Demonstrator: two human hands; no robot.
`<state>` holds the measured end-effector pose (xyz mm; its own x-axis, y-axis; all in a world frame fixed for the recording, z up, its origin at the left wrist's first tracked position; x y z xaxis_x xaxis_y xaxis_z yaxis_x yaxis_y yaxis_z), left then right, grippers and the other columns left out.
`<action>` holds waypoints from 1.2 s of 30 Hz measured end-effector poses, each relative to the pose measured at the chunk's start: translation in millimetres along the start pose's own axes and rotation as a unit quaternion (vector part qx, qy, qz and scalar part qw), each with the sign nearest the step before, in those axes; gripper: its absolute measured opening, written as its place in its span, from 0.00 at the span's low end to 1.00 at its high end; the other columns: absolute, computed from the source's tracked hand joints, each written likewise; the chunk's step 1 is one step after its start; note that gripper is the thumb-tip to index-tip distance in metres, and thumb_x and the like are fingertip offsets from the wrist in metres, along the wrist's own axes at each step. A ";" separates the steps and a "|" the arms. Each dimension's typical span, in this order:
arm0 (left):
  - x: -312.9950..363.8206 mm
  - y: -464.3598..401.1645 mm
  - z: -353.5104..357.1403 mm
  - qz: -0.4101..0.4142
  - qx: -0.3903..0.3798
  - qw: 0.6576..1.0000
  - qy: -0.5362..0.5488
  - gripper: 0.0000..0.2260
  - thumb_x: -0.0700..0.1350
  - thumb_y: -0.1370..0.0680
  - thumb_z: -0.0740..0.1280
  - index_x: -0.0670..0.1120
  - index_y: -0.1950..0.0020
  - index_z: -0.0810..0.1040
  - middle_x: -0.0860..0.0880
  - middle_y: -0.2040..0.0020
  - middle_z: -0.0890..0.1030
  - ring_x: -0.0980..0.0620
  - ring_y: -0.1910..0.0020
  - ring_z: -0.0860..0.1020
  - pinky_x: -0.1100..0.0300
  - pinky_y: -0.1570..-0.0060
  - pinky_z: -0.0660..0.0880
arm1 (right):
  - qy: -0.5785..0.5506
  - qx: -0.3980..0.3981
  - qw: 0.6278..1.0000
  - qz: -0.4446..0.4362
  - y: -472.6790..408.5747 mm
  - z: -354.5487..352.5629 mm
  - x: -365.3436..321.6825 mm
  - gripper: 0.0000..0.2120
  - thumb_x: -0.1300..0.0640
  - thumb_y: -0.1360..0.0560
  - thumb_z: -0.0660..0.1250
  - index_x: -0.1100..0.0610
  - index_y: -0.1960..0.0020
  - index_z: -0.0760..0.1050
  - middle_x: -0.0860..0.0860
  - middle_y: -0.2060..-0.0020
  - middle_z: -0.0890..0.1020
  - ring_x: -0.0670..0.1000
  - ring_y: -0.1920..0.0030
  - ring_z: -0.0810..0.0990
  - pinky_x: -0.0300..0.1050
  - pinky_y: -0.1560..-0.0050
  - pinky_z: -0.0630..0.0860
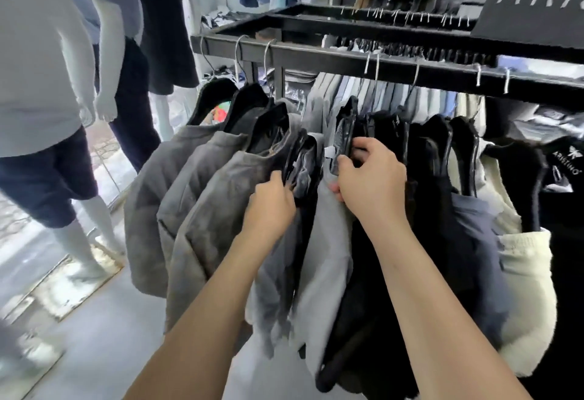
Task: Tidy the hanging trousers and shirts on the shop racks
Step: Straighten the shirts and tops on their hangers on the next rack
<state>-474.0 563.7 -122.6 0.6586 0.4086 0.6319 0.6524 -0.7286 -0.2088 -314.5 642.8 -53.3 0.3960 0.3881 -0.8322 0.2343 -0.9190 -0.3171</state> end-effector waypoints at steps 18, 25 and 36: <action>-101.6 261.8 -142.8 -0.181 0.182 0.966 -0.033 0.08 0.41 0.25 0.69 0.52 0.48 0.82 0.52 0.58 0.80 0.55 0.58 0.74 0.68 0.62 0.66 | 0.002 -0.259 0.917 -0.303 151.9 60.0 -68.7 0.18 0.55 0.27 0.65 0.53 0.38 0.74 0.51 0.40 0.76 0.53 0.38 0.74 0.54 0.36 0.71; -102.4 343.1 -214.5 -0.181 0.141 0.970 -0.074 0.08 0.47 0.28 0.68 0.55 0.50 0.81 0.59 0.58 0.81 0.60 0.57 0.76 0.62 0.51 0.70 | -0.045 -0.440 0.829 -0.341 241.5 107.5 -80.8 0.14 0.47 0.30 0.69 0.44 0.44 0.80 0.43 0.53 0.84 0.49 0.48 0.79 0.51 0.42 0.74; -148.4 407.1 -242.1 -0.327 0.223 0.910 -0.121 0.11 0.43 0.21 0.63 0.55 0.41 0.74 0.51 0.58 0.76 0.46 0.53 0.75 0.51 0.45 0.70 | -0.039 -0.482 0.784 -0.390 305.7 140.1 -97.3 0.09 0.53 0.25 0.69 0.49 0.45 0.79 0.47 0.59 0.81 0.52 0.52 0.77 0.50 0.50 0.75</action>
<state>-397.0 73.3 -120.7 0.1025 0.8235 0.5580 0.9866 -0.0125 -0.1626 -405.8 314.4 -133.0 -0.2479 0.7657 -0.5935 0.9548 0.0894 -0.2834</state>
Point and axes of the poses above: each hand's wrist, its own y-axis away from the middle knuckle, its own z-axis out of the palm, x = y × z, the point moved 8 cm from there along -y, towards the middle knuckle
